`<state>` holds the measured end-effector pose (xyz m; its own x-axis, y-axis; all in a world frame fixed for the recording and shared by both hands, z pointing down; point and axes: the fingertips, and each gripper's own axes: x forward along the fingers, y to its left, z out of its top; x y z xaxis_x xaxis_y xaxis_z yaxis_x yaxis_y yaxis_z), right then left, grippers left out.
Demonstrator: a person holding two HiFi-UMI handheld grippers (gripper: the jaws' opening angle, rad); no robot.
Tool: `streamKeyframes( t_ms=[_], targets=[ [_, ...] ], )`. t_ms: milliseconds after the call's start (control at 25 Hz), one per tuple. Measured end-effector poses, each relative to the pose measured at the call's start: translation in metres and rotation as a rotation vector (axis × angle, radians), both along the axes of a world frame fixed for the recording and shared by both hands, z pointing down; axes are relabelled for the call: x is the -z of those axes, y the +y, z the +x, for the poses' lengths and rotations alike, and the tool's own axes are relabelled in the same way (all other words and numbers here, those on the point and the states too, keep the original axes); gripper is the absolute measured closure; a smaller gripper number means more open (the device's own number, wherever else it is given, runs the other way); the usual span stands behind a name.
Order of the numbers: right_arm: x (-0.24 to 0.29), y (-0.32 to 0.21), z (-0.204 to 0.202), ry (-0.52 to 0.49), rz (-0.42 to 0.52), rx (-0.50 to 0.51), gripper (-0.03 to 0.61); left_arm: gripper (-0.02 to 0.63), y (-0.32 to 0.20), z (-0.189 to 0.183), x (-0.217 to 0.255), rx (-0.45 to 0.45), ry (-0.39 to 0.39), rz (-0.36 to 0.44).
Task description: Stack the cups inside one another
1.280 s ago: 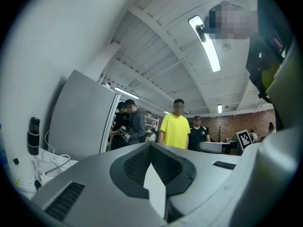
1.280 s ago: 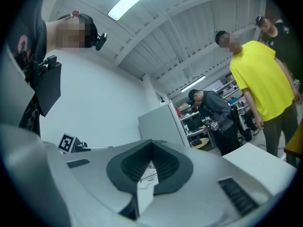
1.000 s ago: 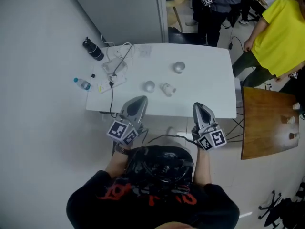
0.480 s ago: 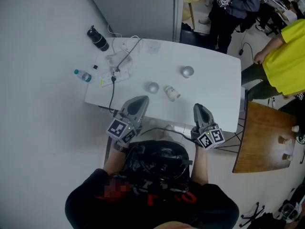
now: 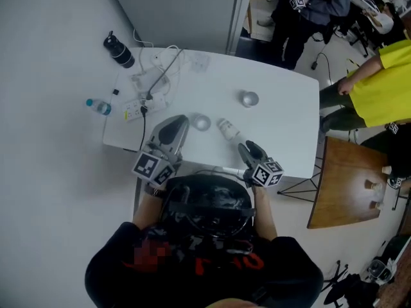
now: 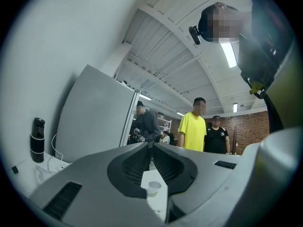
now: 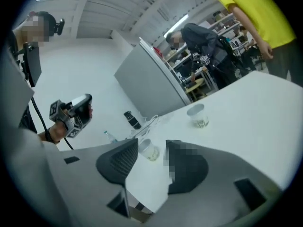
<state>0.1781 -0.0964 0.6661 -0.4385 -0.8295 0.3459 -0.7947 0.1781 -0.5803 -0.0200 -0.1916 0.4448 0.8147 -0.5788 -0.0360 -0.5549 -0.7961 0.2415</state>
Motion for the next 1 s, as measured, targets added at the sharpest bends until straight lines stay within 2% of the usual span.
streamKeyframes(
  t_ms=[80,160,240,280,400,440,480,520,680,800,920,1000],
  targets=[
    [-0.028,-0.003,-0.006,0.033,-0.065,0.008,0.387,0.58,-0.007,-0.006,-0.003,0.008,0.002,-0.008],
    [-0.051,-0.004,-0.01,0.189,-0.119,0.059,0.316,0.58,-0.011,-0.01,-0.007,0.015,0.001,-0.025],
    [-0.065,-0.011,-0.014,0.379,-0.16,0.152,0.248,0.58,-0.015,-0.014,-0.011,0.024,0.002,-0.039],
    [-0.069,-0.019,-0.015,0.439,-0.182,0.193,0.211,0.58,-0.017,-0.017,-0.013,0.028,0.004,-0.044],
    [-0.092,-0.042,-0.016,0.494,-0.258,0.232,0.113,0.58,-0.022,-0.025,-0.017,0.046,0.01,-0.057],
    [-0.103,-0.046,-0.018,0.493,-0.266,0.228,0.11,0.58,-0.023,-0.029,-0.018,0.055,0.012,-0.061],
    [-0.113,-0.048,-0.02,0.492,-0.26,0.229,0.055,0.58,-0.023,-0.034,-0.019,0.064,0.014,-0.065],
    [-0.123,-0.048,-0.023,0.503,-0.248,0.238,0.035,0.58,-0.023,-0.039,-0.019,0.073,0.016,-0.067],
    [-0.161,-0.051,-0.023,0.59,-0.231,0.282,0.035,0.58,-0.025,-0.061,-0.025,0.105,-0.006,-0.078],
    [-0.169,-0.053,-0.022,0.641,-0.228,0.303,0.038,0.58,-0.025,-0.066,-0.025,0.118,-0.02,-0.081],
    [-0.161,-0.057,-0.02,0.703,-0.188,0.285,0.179,0.58,-0.028,-0.069,-0.024,0.128,-0.026,-0.081],
    [-0.148,-0.058,-0.02,0.728,-0.159,0.287,0.179,0.58,-0.029,-0.067,-0.023,0.125,-0.023,-0.078]
  ],
)
